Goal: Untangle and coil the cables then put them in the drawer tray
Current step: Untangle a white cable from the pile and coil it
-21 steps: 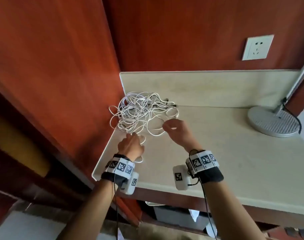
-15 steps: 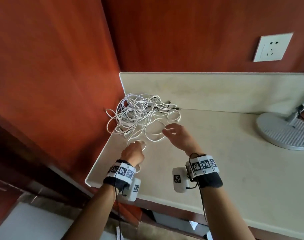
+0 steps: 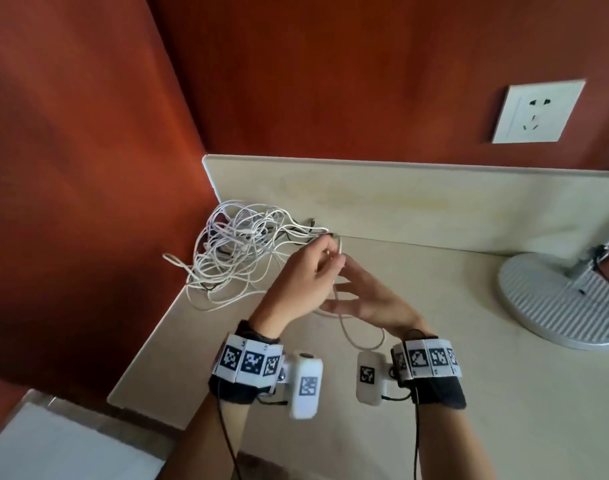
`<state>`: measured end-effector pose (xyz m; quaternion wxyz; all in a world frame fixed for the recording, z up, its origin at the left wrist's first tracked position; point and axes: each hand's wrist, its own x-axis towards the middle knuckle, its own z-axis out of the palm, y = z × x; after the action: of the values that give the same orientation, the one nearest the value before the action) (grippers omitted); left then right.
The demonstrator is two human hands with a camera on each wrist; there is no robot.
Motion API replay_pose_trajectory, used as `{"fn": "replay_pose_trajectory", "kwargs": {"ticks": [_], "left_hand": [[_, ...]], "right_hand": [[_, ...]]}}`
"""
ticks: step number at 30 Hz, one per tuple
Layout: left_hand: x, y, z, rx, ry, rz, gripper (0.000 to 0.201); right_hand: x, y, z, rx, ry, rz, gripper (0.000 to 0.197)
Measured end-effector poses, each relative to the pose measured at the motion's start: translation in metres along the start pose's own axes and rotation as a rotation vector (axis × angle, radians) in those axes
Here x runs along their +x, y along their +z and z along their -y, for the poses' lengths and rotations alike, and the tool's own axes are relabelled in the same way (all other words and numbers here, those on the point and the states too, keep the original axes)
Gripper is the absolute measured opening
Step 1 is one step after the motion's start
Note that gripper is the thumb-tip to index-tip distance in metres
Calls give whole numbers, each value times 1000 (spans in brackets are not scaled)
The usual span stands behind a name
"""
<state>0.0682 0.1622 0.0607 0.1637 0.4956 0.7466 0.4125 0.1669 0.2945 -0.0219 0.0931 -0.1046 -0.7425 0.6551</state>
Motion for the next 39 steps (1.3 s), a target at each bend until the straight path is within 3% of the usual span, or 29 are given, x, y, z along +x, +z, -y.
{"fn": "replay_pose_trajectory", "kwargs": {"ticks": [2,5,8,10,11,14,16,18,20,22,26,29,35,37,39], "left_hand": [[12,8,-17,-121,95,26,11],[32,19,-29,-242,217,-11,10],[47,32,-23,-205,270,-85,9],[53,42,-7,-113,258,-96,18],[56,46,3,-41,234,-46,31],[60,54,27,222,136,279,62],[60,57,40,354,128,367,45],[62,59,51,459,136,304,26],[67,58,59,490,94,203,32],[73,55,58,391,53,132,31],[83,60,37,172,159,-32,30],[81,74,10,179,280,-120,21],[80,105,-27,163,456,-80,20],[84,109,-23,151,407,-83,18],[89,111,-16,111,321,-70,16]], "right_hand": [[-6,-9,6,-48,-32,-64,59],[-11,-24,10,-94,-14,-185,9],[-15,-42,7,-40,-31,-366,33],[-19,-53,8,14,-102,-541,36],[-20,-59,8,42,-133,-630,36],[-28,-76,11,133,-205,-872,37],[-36,-86,12,207,-230,-1014,37],[-43,-98,15,282,-242,-1128,36],[-49,-111,16,299,-224,-1173,35],[-55,-120,16,210,-176,-1081,33],[-64,-109,17,-101,-50,-554,20],[-61,-94,15,-104,18,-292,32],[-46,-91,9,-133,-43,-227,28],[-45,-95,11,-66,-68,-259,23],[-45,-100,11,-16,-124,-282,31]]}}
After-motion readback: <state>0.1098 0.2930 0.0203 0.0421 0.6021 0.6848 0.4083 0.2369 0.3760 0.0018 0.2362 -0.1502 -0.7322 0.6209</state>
